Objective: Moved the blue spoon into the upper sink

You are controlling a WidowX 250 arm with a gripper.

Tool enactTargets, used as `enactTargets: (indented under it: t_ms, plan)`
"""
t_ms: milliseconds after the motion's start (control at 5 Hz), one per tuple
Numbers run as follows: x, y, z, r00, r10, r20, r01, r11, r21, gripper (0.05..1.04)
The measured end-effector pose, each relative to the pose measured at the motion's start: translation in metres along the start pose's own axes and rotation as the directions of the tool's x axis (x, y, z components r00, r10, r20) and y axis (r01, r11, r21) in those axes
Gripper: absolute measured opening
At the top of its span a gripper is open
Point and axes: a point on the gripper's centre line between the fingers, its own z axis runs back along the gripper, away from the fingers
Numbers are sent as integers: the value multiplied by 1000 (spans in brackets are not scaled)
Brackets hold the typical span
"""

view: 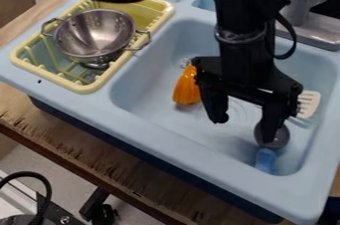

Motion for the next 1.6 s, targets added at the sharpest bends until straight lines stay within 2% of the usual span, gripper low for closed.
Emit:
enactTargets:
  t_ms: [400,600,1200,1600]
  plan:
    - [-11,-23,-15,1000,-15,1,15,999,-29,997]
    - [-13,-29,-26,1000,-4,-6,4,1000,-16,997]
    - [-7,-28,-36,998,7,58,-8,1000,16,997]
    - [-19,-25,-38,999,27,44,-26,999,-43,997]
